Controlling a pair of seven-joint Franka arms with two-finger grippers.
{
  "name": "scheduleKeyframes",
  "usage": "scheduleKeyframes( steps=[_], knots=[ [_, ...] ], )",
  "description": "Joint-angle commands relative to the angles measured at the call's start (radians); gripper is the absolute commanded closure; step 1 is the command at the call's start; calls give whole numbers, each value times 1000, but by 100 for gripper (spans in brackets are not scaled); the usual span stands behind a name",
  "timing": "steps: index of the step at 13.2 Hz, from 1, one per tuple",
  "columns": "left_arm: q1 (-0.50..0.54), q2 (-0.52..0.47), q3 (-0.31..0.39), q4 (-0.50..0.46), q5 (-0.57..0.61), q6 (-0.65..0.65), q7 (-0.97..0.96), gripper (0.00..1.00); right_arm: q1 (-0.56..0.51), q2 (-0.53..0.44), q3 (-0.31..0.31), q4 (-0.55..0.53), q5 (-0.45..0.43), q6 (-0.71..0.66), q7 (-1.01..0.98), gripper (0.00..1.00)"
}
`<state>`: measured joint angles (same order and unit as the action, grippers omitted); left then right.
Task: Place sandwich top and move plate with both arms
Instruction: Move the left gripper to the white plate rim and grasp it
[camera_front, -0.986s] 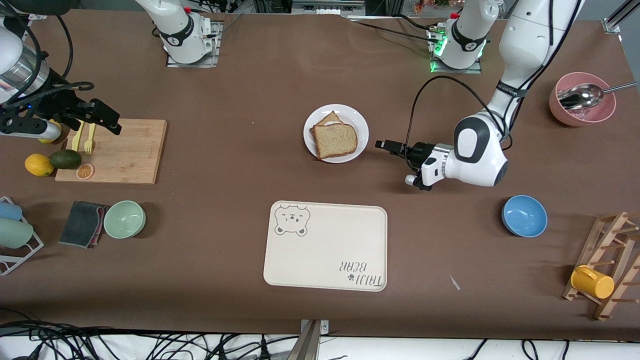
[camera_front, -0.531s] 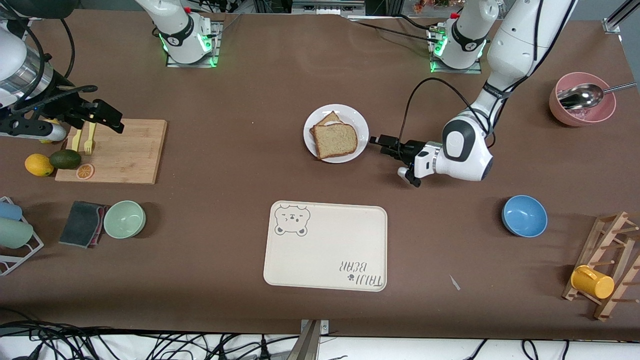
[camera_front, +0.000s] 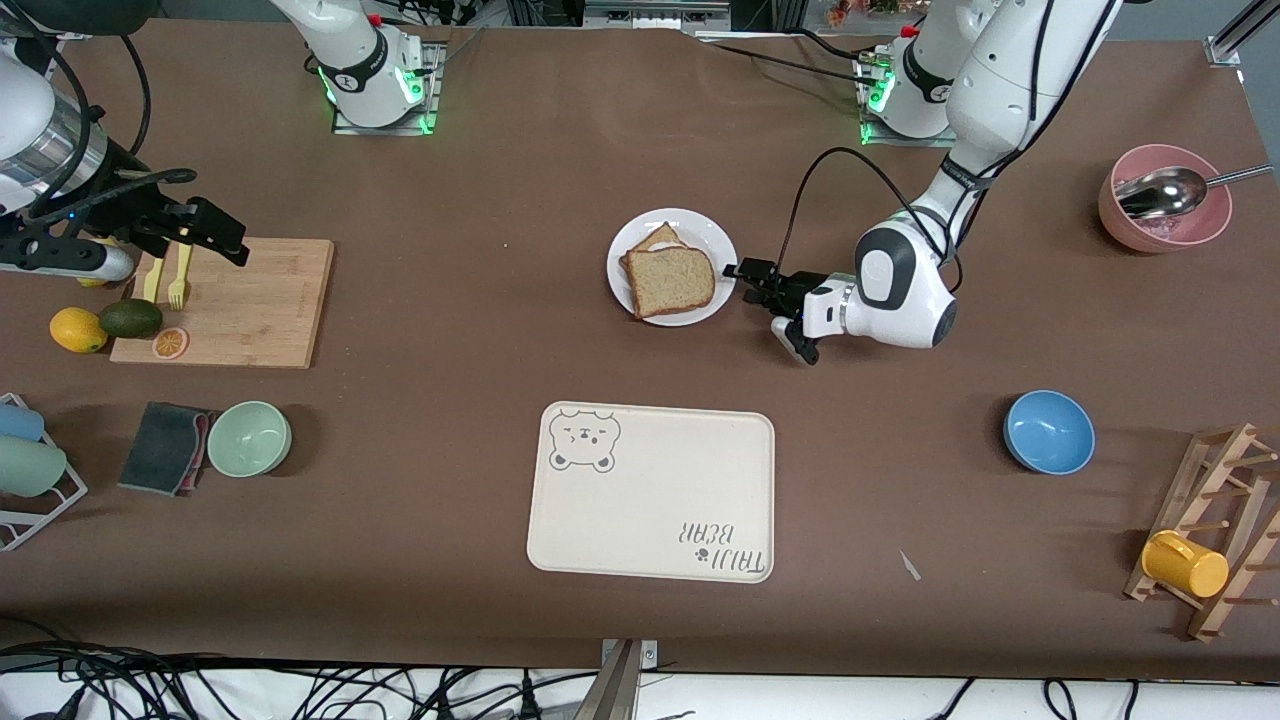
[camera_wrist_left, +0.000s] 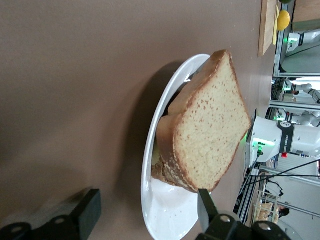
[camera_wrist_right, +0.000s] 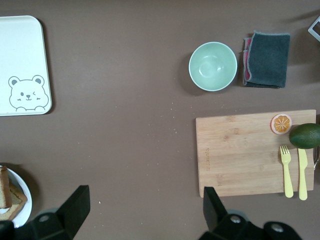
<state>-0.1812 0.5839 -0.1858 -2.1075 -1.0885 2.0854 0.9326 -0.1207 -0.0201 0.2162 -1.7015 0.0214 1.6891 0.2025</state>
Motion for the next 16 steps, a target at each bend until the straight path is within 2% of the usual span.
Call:
scheduleKeyframes(
  steps=[1,3,6,8,16],
  knots=[
    [0,-12,2,-42,-80,18,116,37,-10,-12,11,-10,-1,7,12,0],
    [-1,22,2,-43,-132,18,193,43,-7,-12,15,2,0,0,8,0],
    [0,63,2,-42,-191,18,331,59,-1,-9,75,0,-3,0,35,0],
    [5,65,2,-42,-192,16,347,100,-1,-8,89,0,-5,6,55,0],
    [12,42,2,-32,-191,5,283,100,-11,14,75,2,-60,1,58,0]
  ],
)
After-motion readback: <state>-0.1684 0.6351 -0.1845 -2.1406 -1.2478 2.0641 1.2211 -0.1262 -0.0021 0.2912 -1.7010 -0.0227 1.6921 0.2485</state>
